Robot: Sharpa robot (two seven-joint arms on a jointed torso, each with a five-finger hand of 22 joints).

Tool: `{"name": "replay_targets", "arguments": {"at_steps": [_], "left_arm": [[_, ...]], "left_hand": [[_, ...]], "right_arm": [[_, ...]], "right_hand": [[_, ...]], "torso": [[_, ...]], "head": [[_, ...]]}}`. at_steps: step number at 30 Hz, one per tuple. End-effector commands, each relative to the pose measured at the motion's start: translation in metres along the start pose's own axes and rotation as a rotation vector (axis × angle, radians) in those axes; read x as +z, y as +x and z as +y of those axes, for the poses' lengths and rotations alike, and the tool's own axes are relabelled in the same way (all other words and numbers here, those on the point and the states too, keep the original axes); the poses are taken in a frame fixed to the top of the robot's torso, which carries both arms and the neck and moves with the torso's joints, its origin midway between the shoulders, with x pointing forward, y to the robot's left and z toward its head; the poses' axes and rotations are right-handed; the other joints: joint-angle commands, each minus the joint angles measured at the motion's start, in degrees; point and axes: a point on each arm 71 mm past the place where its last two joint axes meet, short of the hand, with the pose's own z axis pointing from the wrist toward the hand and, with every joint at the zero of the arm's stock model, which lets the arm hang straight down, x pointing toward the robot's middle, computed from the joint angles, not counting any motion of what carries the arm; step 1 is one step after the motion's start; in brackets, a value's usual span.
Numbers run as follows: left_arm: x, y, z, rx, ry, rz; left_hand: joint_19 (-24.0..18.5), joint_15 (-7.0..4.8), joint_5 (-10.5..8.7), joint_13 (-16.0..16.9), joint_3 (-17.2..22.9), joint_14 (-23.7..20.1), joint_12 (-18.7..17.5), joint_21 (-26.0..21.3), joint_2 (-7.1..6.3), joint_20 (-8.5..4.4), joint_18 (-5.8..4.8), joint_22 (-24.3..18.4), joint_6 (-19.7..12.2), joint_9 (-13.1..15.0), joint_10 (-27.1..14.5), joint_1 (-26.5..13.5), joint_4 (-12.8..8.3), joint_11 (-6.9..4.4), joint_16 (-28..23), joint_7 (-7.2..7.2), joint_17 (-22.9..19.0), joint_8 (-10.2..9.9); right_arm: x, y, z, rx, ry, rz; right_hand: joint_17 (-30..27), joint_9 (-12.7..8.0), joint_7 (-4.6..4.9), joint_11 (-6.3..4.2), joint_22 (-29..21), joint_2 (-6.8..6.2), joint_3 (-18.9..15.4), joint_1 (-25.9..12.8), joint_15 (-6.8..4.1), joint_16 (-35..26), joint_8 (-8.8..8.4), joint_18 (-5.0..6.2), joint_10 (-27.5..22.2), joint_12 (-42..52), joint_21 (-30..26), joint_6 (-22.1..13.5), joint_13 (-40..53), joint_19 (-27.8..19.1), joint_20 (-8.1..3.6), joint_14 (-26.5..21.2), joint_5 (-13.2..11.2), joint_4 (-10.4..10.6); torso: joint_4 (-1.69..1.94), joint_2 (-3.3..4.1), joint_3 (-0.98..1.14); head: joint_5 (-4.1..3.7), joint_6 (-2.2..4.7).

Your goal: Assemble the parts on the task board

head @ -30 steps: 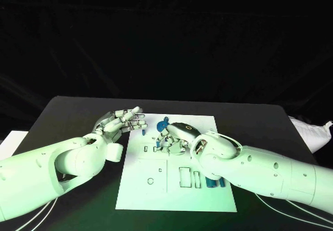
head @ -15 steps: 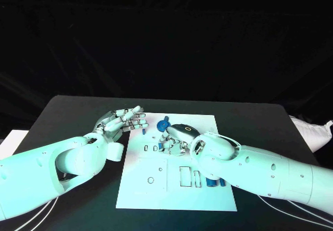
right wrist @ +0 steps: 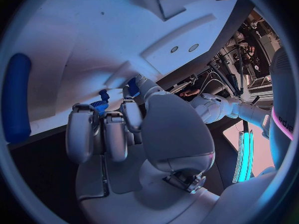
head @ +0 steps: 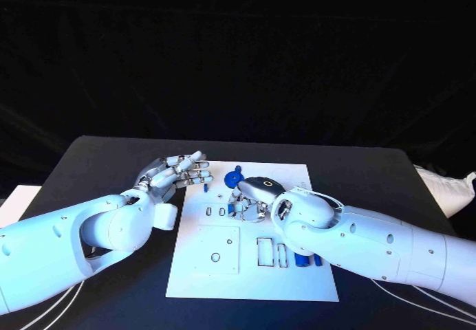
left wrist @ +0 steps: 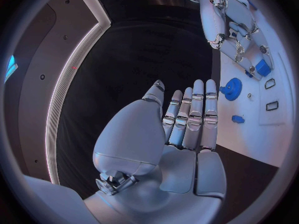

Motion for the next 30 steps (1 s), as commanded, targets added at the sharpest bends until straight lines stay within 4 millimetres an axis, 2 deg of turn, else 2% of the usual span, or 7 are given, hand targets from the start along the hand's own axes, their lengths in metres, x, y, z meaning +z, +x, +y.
{"name": "replay_targets", "arguments": {"at_steps": [1,14,24,30], "left_arm": [[0.0002,0.0034,-0.0005,-0.013,0.006,0.025],[0.0003,0.0038,-0.0003,-0.014,0.003,0.027],[0.0002,0.0042,-0.0002,-0.015,0.001,0.029],[0.0004,0.0045,0.0000,-0.016,0.000,0.031]], "left_hand": [[0.40,0.08,-0.17,-0.07,-0.02,0.37,-0.19,-0.30,-0.10,-0.04,0.66,-0.05,0.04,-0.08,0.29,0.47,-0.39,0.14,-0.31,0.41,0.05,-0.25],[0.40,0.08,-0.17,-0.07,-0.02,0.37,-0.19,-0.30,-0.10,-0.04,0.66,-0.05,0.04,-0.08,0.29,0.47,-0.39,0.14,-0.31,0.41,0.05,-0.25],[0.41,0.09,-0.18,-0.07,-0.03,0.37,-0.24,-0.34,-0.08,-0.03,0.66,-0.09,0.02,-0.08,0.28,0.44,-0.43,0.16,-0.36,0.44,0.08,-0.30],[0.41,0.10,-0.18,-0.08,-0.06,0.35,-0.29,-0.38,-0.09,-0.03,0.65,-0.11,-0.02,-0.09,0.24,0.41,-0.46,0.18,-0.40,0.46,0.09,-0.35]], "right_arm": [[-0.0012,0.0076,-0.0026,-0.043,0.030,0.056],[-0.0013,0.0067,-0.0002,-0.048,0.035,0.042],[-0.0016,0.0056,-0.0007,-0.048,0.040,0.024],[-0.0020,0.0028,0.0004,-0.035,0.032,-0.017]], "right_hand": [[7.75,-0.19,-0.42,0.05,-0.16,-1.46,-0.32,-0.79,0.13,-0.52,-0.86,-0.84,-0.66,-1.52,-0.28,0.28,-2.39,-0.41,-0.06,4.55,-0.77,-0.23],[7.11,-0.65,0.67,1.00,-0.54,-3.64,-1.68,-2.86,0.94,-0.98,-2.41,-0.77,-2.39,-5.40,-0.58,-2.02,-4.94,-0.60,0.69,4.41,-1.30,0.57],[6.54,-1.11,1.09,1.40,-0.95,-4.30,-2.25,-3.39,1.29,-1.37,-2.94,-0.69,-3.80,-8.26,-0.85,-3.57,-6.92,-0.82,1.06,4.28,-1.68,1.06],[6.36,-1.63,1.44,1.74,-1.15,-5.19,-2.97,-3.71,1.60,-1.55,-2.98,-0.65,-4.36,-9.20,-1.02,-5.32,-7.62,-0.95,1.36,4.23,-1.83,1.56]], "torso": [[0.03,0.02,-0.02],[-0.05,-0.03,-0.03],[0.00,0.00,-0.04],[0.00,0.00,-0.02]], "head": [[-0.01,-0.03],[-0.01,0.04],[-0.14,0.06],[-0.13,0.07]]}}
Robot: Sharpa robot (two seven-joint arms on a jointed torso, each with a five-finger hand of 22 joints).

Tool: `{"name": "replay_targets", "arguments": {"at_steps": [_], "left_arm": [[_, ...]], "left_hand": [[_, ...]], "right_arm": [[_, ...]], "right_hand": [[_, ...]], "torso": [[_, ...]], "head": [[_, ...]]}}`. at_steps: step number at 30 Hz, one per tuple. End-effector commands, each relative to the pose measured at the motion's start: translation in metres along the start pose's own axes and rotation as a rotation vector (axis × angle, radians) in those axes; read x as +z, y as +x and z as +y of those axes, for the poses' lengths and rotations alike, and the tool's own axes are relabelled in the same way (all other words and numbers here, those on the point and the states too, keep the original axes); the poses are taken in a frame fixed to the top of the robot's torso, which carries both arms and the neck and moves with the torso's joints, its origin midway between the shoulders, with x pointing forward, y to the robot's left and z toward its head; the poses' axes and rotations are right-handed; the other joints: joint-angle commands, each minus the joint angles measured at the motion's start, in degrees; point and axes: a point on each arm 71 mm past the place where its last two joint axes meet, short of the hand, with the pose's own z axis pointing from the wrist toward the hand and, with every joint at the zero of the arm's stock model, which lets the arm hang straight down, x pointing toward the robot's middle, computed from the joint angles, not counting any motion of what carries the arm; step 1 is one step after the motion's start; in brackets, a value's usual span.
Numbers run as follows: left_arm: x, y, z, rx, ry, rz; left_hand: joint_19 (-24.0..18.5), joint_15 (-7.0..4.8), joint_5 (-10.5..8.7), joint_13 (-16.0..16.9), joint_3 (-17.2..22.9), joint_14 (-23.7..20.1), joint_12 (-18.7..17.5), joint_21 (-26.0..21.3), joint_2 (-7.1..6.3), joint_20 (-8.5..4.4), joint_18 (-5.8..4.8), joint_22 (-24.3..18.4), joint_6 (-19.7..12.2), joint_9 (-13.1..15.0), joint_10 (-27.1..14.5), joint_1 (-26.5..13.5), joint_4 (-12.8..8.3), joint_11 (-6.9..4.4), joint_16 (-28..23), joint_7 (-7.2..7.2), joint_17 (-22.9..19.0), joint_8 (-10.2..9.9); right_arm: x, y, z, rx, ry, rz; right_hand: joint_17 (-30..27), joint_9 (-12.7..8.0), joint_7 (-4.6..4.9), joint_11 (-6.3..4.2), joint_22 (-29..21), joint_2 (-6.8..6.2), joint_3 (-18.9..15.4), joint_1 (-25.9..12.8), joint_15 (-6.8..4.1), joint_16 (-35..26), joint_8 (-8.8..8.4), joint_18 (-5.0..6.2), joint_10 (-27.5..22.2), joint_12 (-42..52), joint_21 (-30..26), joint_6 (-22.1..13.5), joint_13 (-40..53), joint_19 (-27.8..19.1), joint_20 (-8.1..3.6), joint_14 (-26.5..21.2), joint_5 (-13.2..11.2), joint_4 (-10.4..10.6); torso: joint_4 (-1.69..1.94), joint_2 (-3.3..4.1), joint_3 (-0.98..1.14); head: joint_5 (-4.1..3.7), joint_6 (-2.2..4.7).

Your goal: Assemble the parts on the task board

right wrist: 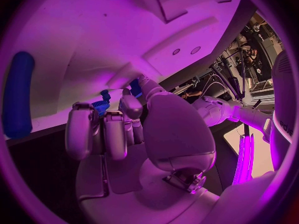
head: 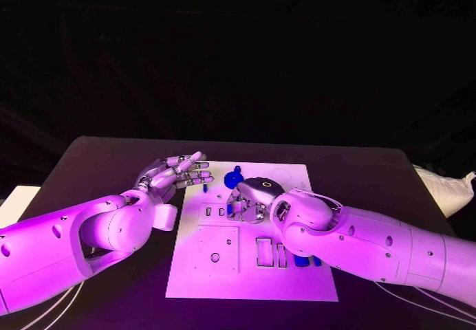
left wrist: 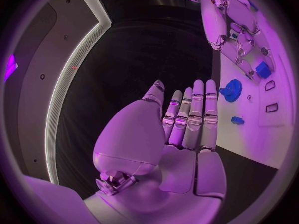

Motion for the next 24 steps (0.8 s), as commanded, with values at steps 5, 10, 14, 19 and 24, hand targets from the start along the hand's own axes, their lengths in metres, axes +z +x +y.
{"name": "replay_targets", "arguments": {"at_steps": [5,10,14,19,24], "left_arm": [[0.001,0.003,0.000,-0.013,0.002,0.025],[0.001,0.002,0.001,-0.006,-0.009,0.026],[0.002,0.002,0.004,0.049,-0.056,0.064],[0.002,0.001,0.008,0.133,-0.111,0.096],[0.002,-0.003,0.013,0.275,-0.215,0.123]], "left_hand": [[0.41,0.10,-0.19,-0.08,0.10,0.35,-0.29,-0.14,-0.09,-0.03,0.65,-0.05,-0.02,-0.09,0.24,0.41,-0.30,0.18,-0.40,0.46,0.05,-0.35],[0.49,0.05,-0.17,-0.03,0.18,0.36,-0.27,-0.26,0.10,-0.05,0.68,-0.15,0.22,-0.04,0.51,0.48,-0.50,0.01,-0.51,0.13,0.15,-0.32],[2.79,-1.11,-0.18,0.10,-0.01,3.16,0.14,0.44,0.16,-0.97,0.82,-0.02,1.56,0.02,2.85,-0.29,-0.76,-1.16,0.35,-1.18,1.18,-0.24],[10.45,-4.21,-0.21,0.62,-0.38,13.70,1.15,4.71,-0.26,-4.15,0.70,1.80,4.17,0.18,7.73,-1.21,-0.72,-3.18,5.61,-2.55,5.04,0.15],[22.18,-8.45,-0.09,3.00,0.60,24.46,4.60,15.33,-0.44,-8.89,0.39,7.38,5.97,0.25,17.22,-1.41,-0.02,-6.94,38.52,-4.81,33.64,-0.24]], "right_arm": [[-0.003,-0.002,0.001,0.024,-0.004,-0.071],[-0.009,-0.006,0.006,0.079,-0.071,-0.128],[-0.017,-0.014,0.012,0.141,-0.171,-0.139],[-0.027,-0.030,0.011,0.190,-0.242,-0.170],[-0.039,-0.058,-0.008,0.264,-0.235,-0.187]], "right_hand": [[6.45,-0.44,0.23,0.31,-0.07,-1.60,-1.42,-0.46,0.56,-0.24,-0.18,-0.64,-0.47,-0.17,-0.40,-1.47,-0.12,0.01,0.58,4.26,0.05,0.92],[6.72,-1.05,0.86,0.95,-0.09,-3.03,-6.12,-1.48,1.04,-0.15,-0.12,-0.66,-0.47,0.38,-0.45,-3.96,0.10,0.01,1.07,4.33,0.51,4.34],[7.16,-1.30,1.38,1.45,0.00,-2.44,-12.53,0.64,1.58,0.04,0.11,-0.63,-0.47,2.20,-0.45,-5.37,1.27,0.01,1.51,4.40,0.00,8.79],[6.97,-1.31,1.47,1.53,-0.15,-2.08,-13.45,1.73,1.62,-0.11,0.10,-0.61,-0.92,2.03,-0.56,-5.56,1.13,-0.13,1.61,4.33,0.06,9.37],[6.51,-1.22,1.40,1.49,-0.47,-0.95,-13.54,3.16,1.61,-0.44,0.32,-0.54,-1.61,1.19,-0.75,-5.31,0.47,-0.31,1.63,4.20,0.21,9.25]], "torso": [[0.01,0.00,0.05],[-0.03,0.01,0.12],[-0.10,-0.05,0.19],[-0.39,-0.22,0.21],[-0.48,-0.74,0.63]], "head": [[0.04,0.00],[0.20,0.02],[0.52,0.02],[0.93,0.05],[1.32,0.18]]}}
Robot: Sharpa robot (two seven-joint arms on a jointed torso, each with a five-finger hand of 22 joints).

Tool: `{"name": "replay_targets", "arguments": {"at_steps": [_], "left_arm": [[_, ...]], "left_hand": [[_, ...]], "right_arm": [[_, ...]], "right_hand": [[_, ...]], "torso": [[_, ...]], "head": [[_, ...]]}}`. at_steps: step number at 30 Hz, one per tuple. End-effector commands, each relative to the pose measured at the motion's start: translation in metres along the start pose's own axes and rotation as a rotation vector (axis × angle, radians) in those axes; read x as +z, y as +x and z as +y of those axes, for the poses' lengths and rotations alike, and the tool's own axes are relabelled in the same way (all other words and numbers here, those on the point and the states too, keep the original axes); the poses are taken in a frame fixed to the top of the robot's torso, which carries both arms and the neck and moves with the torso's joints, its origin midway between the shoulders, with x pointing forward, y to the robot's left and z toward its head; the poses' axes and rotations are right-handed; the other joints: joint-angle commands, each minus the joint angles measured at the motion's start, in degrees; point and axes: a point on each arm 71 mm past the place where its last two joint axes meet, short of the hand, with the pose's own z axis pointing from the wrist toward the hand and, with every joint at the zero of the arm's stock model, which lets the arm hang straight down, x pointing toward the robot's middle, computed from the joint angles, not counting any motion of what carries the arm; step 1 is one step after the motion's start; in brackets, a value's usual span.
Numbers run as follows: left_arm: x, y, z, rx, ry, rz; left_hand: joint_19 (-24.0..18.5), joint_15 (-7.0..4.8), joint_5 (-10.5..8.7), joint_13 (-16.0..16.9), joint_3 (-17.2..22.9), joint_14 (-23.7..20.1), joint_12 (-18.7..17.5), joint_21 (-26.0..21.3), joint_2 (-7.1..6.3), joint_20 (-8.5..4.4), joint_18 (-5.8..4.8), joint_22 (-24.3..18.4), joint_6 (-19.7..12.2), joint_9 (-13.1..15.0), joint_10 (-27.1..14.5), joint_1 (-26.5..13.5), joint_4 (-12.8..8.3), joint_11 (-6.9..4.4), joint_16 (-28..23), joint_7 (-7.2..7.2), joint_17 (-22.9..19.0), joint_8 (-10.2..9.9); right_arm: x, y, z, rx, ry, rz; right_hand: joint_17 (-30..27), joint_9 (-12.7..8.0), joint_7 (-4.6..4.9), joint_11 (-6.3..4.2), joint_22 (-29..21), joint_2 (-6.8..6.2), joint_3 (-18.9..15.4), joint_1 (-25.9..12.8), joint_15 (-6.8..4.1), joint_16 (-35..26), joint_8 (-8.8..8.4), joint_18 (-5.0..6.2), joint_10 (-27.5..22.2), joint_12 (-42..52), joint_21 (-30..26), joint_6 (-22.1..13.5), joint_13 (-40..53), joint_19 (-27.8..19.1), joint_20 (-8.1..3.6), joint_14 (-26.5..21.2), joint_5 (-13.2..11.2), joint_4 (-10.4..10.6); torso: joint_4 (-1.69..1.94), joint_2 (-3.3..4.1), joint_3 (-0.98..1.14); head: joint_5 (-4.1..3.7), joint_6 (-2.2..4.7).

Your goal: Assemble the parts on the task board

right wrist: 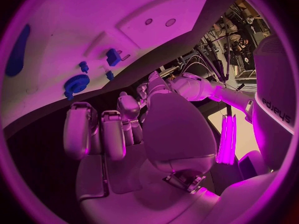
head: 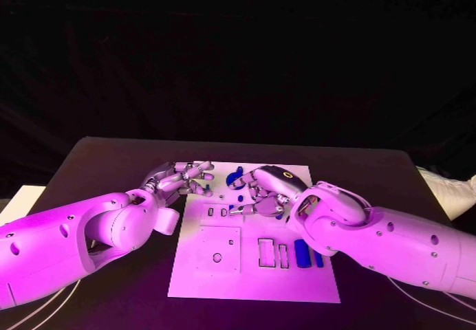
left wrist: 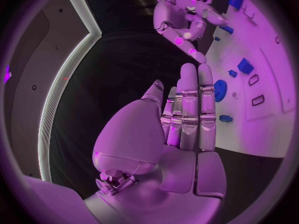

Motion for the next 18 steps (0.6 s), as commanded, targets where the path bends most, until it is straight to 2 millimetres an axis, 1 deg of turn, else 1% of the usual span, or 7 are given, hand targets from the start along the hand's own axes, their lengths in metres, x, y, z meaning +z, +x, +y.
{"name": "replay_targets", "arguments": {"at_steps": [1,4,6,7,8,12,18], "left_arm": [[0.001,0.003,0.006,0.191,-0.137,0.082],[0.003,0.001,0.003,0.339,-0.225,0.114],[0.005,0.001,0.000,0.456,-0.290,0.157],[0.007,0.001,-0.002,0.525,-0.317,0.175],[0.010,0.001,-0.005,0.615,-0.347,0.191],[0.021,0.000,-0.015,0.883,-0.418,0.182],[0.038,0.005,-0.025,1.029,-0.457,0.106]], "left_hand": [[3.02,-1.25,-0.17,1.77,0.57,4.04,2.41,4.77,-0.60,-1.73,0.50,2.80,-0.04,0.06,4.35,-0.35,0.35,-1.24,25.33,-0.93,24.53,-0.46],[7.27,-2.04,-0.37,5.63,0.05,4.77,7.76,20.23,-1.39,-2.47,-1.53,20.10,1.32,0.60,7.37,-1.87,1.35,-2.39,43.19,-1.95,44.41,0.67],[7.71,-2.43,-0.24,10.29,0.02,4.65,13.32,27.44,-1.35,-3.14,-2.34,28.24,2.99,1.57,6.78,-2.37,1.82,-3.23,49.08,-2.75,51.30,2.48],[6.52,-3.33,-0.08,18.63,0.14,4.57,22.47,33.55,-1.02,-3.50,-2.99,34.62,3.03,3.19,2.52,-3.11,2.55,-4.40,52.63,-2.46,55.53,4.73],[6.58,-3.07,-0.15,19.13,0.18,4.78,22.97,34.42,-1.24,-3.48,-3.16,35.86,3.22,3.38,2.09,-2.79,2.30,-3.92,53.31,-3.06,56.55,5.03],[7.53,-3.22,-0.40,39.03,-1.66,6.36,42.51,43.96,-1.67,-3.38,-4.46,47.98,3.18,7.18,2.02,-5.74,5.55,-4.48,57.40,-4.27,62.59,9.87],[9.82,-3.80,-0.51,51.08,-4.87,6.37,53.55,50.30,-1.21,-3.85,-5.77,57.26,2.53,11.90,4.20,-9.86,7.75,-4.74,57.41,-5.31,62.62,14.86]], "right_arm": [[-0.006,-0.020,-0.005,0.146,-0.028,-0.032],[-0.014,-0.045,-0.023,0.239,0.042,-0.066],[-0.019,-0.061,-0.036,0.283,0.091,-0.096],[-0.022,-0.068,-0.043,0.298,0.115,-0.112],[-0.025,-0.076,-0.050,0.313,0.140,-0.132],[-0.036,-0.092,-0.068,0.331,0.197,-0.179],[-0.043,-0.100,-0.080,0.330,0.241,-0.209]], "right_hand": [[6.26,0.05,-0.35,-0.13,-0.24,0.64,-0.21,0.65,0.26,-0.61,0.32,-0.54,-0.92,-1.15,-0.31,0.05,-0.77,-0.19,0.43,4.04,-0.18,0.05],[4.96,0.10,-0.42,-0.20,-0.67,1.83,-0.19,0.85,0.19,-1.49,0.41,-0.45,-1.52,-2.12,-0.54,0.23,-1.54,-0.38,0.38,3.71,0.37,-0.07],[4.67,0.15,-0.50,-0.27,-0.81,2.44,-0.21,1.10,0.12,-1.73,0.53,-0.43,-1.59,-2.22,-0.63,0.44,-1.67,-0.44,0.33,3.64,0.99,-0.25],[4.66,0.18,-0.55,-0.31,-0.75,2.70,-0.26,1.16,0.08,-1.76,0.58,-0.44,-1.50,-2.07,-0.61,0.55,-1.61,-0.40,0.30,3.64,1.29,-0.31],[4.61,0.21,-0.59,-0.36,-0.81,3.06,-0.33,1.08,0.05,-1.81,0.65,-0.43,-1.41,-1.95,-0.64,0.67,-1.57,-0.42,0.26,3.64,1.72,-0.28],[4.67,0.26,-0.68,-0.46,-0.75,3.59,-0.57,1.09,-0.04,-1.82,0.73,-0.44,-1.18,-1.63,-0.62,0.86,-1.45,-0.35,0.17,3.68,2.91,-0.41],[4.55,0.28,-0.71,-0.48,-0.80,3.68,-0.62,1.15,-0.06,-1.90,0.76,-0.43,-1.16,-1.62,-0.65,0.92,-1.46,-0.37,0.15,3.66,3.06,-0.48]], "torso": [[-0.10,-0.53,0.39],[-0.41,-1.03,0.64],[-0.68,-1.28,0.78],[-0.77,-1.40,0.83],[-0.86,-1.53,0.87],[-1.20,-1.90,1.14],[-1.52,-2.23,1.58]], "head": [[0.35,0.02],[0.70,-0.16],[0.96,-0.12],[0.96,-0.11],[0.98,-0.24],[1.50,-0.21],[2.11,-0.58]]}}
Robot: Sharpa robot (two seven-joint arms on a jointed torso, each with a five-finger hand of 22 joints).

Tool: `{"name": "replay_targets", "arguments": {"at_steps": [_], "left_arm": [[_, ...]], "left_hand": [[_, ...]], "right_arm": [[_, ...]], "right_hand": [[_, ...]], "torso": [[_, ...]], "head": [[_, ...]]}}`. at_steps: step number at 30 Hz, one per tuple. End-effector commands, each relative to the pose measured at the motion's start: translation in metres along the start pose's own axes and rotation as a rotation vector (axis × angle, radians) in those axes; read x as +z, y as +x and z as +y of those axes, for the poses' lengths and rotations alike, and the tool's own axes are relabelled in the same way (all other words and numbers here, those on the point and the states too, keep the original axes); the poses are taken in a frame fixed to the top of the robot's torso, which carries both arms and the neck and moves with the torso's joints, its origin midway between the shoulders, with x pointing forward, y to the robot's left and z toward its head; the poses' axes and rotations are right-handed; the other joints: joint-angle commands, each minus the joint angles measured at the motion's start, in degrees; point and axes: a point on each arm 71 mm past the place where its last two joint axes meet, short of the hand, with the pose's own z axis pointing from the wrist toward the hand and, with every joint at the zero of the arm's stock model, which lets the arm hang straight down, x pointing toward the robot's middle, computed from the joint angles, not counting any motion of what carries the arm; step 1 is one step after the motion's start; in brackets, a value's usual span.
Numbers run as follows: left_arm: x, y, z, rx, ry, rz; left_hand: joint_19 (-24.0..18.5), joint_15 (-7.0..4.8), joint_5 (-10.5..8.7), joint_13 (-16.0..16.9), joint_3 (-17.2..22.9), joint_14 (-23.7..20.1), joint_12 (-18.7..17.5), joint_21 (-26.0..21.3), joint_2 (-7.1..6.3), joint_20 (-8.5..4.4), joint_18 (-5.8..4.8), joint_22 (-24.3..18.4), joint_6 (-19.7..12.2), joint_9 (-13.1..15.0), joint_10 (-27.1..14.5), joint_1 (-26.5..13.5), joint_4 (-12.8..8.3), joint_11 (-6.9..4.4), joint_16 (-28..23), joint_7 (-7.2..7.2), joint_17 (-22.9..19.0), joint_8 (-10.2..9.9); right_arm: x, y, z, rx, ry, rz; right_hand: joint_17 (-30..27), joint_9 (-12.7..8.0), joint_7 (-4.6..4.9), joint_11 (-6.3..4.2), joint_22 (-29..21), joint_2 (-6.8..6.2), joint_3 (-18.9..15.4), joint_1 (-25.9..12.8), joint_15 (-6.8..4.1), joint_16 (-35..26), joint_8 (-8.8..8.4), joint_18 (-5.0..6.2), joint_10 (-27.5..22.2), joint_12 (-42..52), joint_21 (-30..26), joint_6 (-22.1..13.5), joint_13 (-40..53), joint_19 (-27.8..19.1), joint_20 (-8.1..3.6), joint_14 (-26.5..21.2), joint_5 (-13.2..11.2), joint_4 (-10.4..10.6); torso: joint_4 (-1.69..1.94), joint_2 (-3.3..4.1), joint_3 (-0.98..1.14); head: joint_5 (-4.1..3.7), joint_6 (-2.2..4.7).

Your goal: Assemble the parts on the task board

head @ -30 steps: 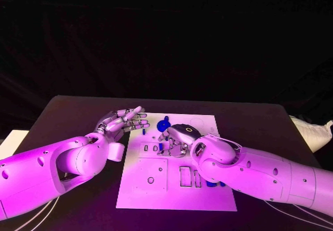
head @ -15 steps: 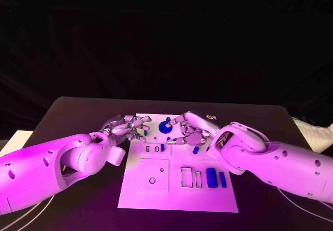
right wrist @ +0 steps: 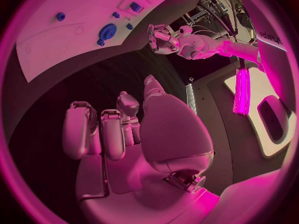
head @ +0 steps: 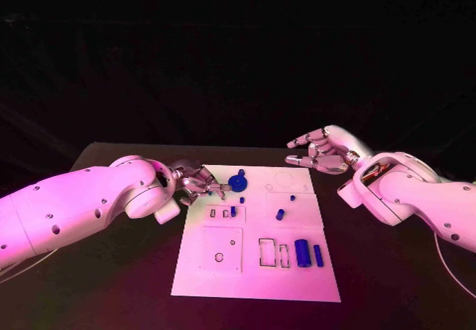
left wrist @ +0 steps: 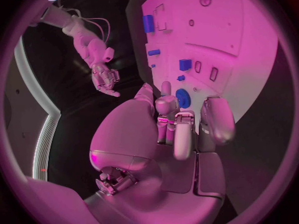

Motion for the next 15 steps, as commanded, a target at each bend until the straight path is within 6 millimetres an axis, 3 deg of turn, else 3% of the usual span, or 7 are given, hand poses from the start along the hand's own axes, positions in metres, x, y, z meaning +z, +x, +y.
{"name": "replay_targets", "arguments": {"at_steps": [1,2,6,9,12,15], "left_arm": [[0.005,-0.003,0.002,0.222,-0.158,-0.034],[0.007,-0.002,-0.001,0.227,-0.168,-0.037],[0.016,0.001,-0.009,0.248,-0.211,-0.034],[0.023,0.004,-0.014,0.272,-0.235,-0.022],[0.028,0.007,-0.018,0.300,-0.252,-0.005],[0.033,0.010,-0.021,0.336,-0.271,0.026]], "left_hand": [[1.15,-0.62,-0.51,3.06,-2.18,6.02,2.73,2.26,0.33,-0.03,-1.08,3.43,-0.89,2.39,0.35,-2.66,0.08,-0.15,0.17,-0.33,15.05,2.25],[1.39,-0.58,-0.90,4.00,-3.26,6.02,3.53,2.90,0.76,-0.33,-1.14,4.38,-1.76,4.14,0.09,-3.29,-0.03,-0.14,0.17,-0.78,15.05,3.77],[2.44,-0.90,-2.54,5.54,-5.27,6.02,4.73,4.79,1.21,-0.34,-1.77,7.64,-3.23,7.20,0.07,-4.55,0.42,-0.43,0.17,-0.68,15.05,6.25],[2.94,-1.06,-3.88,6.47,-6.58,6.02,5.43,5.65,1.96,-0.50,-2.01,9.15,-4.27,9.89,0.16,-5.21,0.20,-0.51,0.17,-1.01,15.05,8.38],[3.08,-1.03,-4.41,6.86,-7.44,6.02,5.69,5.91,2.14,-0.60,-2.08,9.65,-4.98,11.39,0.18,-5.55,0.28,-0.67,0.17,-1.00,15.05,9.43],[3.07,-1.05,-4.70,6.96,-8.32,6.02,5.71,5.95,2.23,-0.66,-2.09,9.75,-5.46,12.45,0.09,-6.29,0.34,-0.73,0.17,-1.03,15.05,10.14]], "right_arm": [[0.000,-0.004,-0.004,0.062,0.023,-0.033],[0.000,-0.005,-0.005,0.060,0.029,-0.036],[0.000,-0.007,-0.009,0.057,0.047,-0.043],[0.000,-0.007,-0.010,0.056,0.058,-0.041],[0.001,-0.007,-0.011,0.054,0.065,-0.038],[0.001,-0.007,-0.012,0.053,0.071,-0.035]], "right_hand": [[4.40,0.08,-0.05,-0.14,-0.09,0.55,-0.24,0.00,-0.07,-0.43,0.26,-0.42,0.18,0.36,-0.23,0.28,0.02,-0.17,-0.06,3.64,0.34,-0.11],[4.40,0.08,-0.05,-0.14,-0.09,0.55,-0.24,0.00,-0.07,-0.43,0.26,-0.42,0.18,0.36,-0.23,0.28,0.02,-0.17,-0.06,3.64,0.34,-0.11],[4.29,0.10,-0.08,-0.17,-0.16,0.72,-0.25,0.06,-0.09,-0.50,0.30,-0.41,0.21,0.38,-0.27,0.36,0.01,-0.19,-0.08,3.62,0.41,-0.15],[4.12,0.11,-0.09,-0.18,-0.34,0.79,-0.25,0.09,-0.10,-0.61,0.31,-0.37,0.17,0.28,-0.35,0.39,-0.07,-0.27,-0.09,3.58,0.44,-0.17],[3.86,0.11,-0.10,-0.18,-0.61,0.81,-0.25,0.09,-0.10,-0.78,0.31,-0.32,0.09,0.13,-0.48,0.40,-0.19,-0.38,-0.09,3.53,0.45,-0.17],[3.58,0.11,-0.10,-0.19,-0.97,0.85,-0.26,0.10,-0.11,-0.96,0.32,-0.25,-0.02,-0.10,-0.66,0.41,-0.36,-0.53,-0.10,3.46,0.47,-0.18]], "torso": [[-0.32,-0.34,0.35],[-0.31,-0.37,0.36],[-0.13,-0.44,0.36],[-0.33,-0.38,0.43],[-0.19,-0.30,0.31],[-0.27,-0.28,0.23]], "head": [[0.20,-0.22],[0.18,-0.26],[0.11,-0.26],[0.39,-0.28],[0.26,-0.39],[0.44,-0.54]]}}
